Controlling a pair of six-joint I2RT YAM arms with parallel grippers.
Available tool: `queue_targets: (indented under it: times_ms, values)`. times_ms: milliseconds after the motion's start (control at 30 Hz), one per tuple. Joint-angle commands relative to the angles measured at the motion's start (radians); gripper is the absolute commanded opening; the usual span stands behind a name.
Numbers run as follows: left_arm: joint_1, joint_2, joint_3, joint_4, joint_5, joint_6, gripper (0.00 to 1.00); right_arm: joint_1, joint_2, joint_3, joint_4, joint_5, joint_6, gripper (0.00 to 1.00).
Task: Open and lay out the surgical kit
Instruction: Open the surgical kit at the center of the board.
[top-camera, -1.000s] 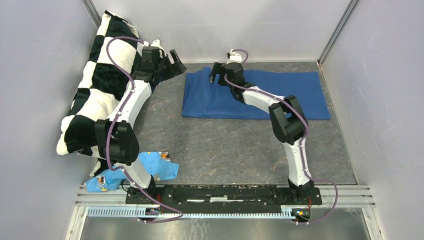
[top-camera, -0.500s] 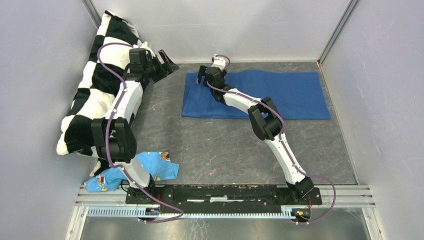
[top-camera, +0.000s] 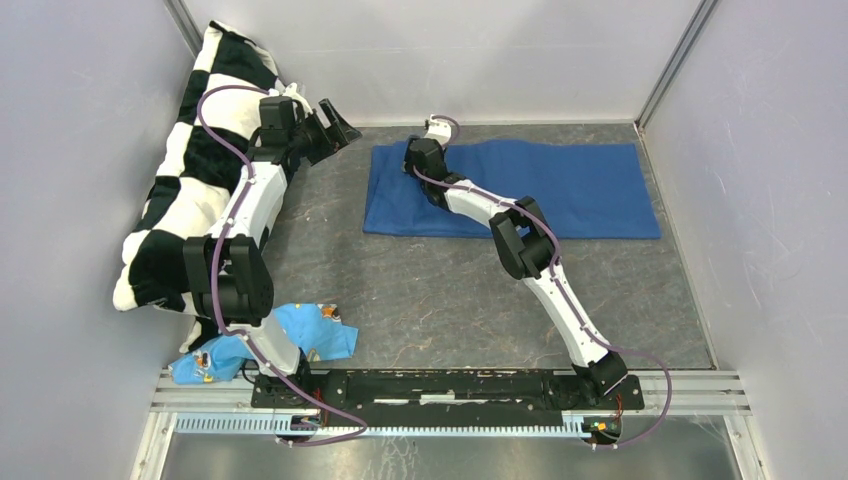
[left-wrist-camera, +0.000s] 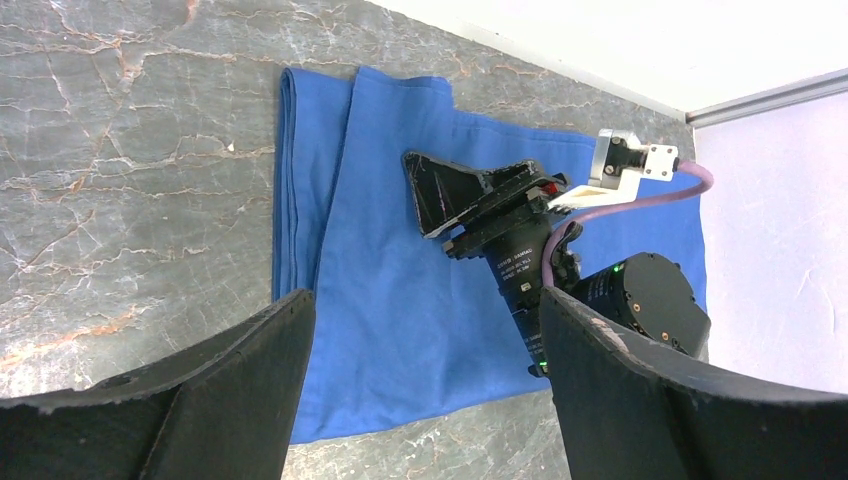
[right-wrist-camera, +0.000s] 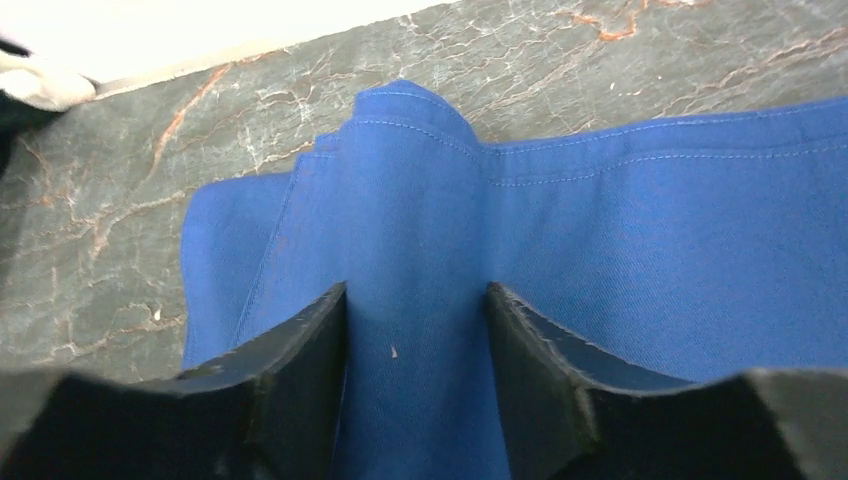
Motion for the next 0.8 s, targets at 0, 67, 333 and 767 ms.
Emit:
queue_targets:
  times_ms: [0,67,333,767]
  values:
    - [0.000,-0.041,-0.004,0.040,0.021,-0.018,0.88,-0.001,0.004,0.040,0.083,-0.070,0.006,0.49]
    - [-0.001,-0.037,-0.004,0.040,0.021,-0.016,0.88,-0.004,-0.009,0.020,0.123,-0.107,0.006,0.35]
    - [-0.001,-0.003,0.003,0.040,0.051,-0.025,0.88,-0.047,-0.213,-0.240,0.443,-0.389,-0.010,0.00]
    - [0.009,0.068,-0.039,0.165,0.231,-0.143,0.83,-0.106,-0.383,-0.753,1.114,-0.743,0.086,0.00]
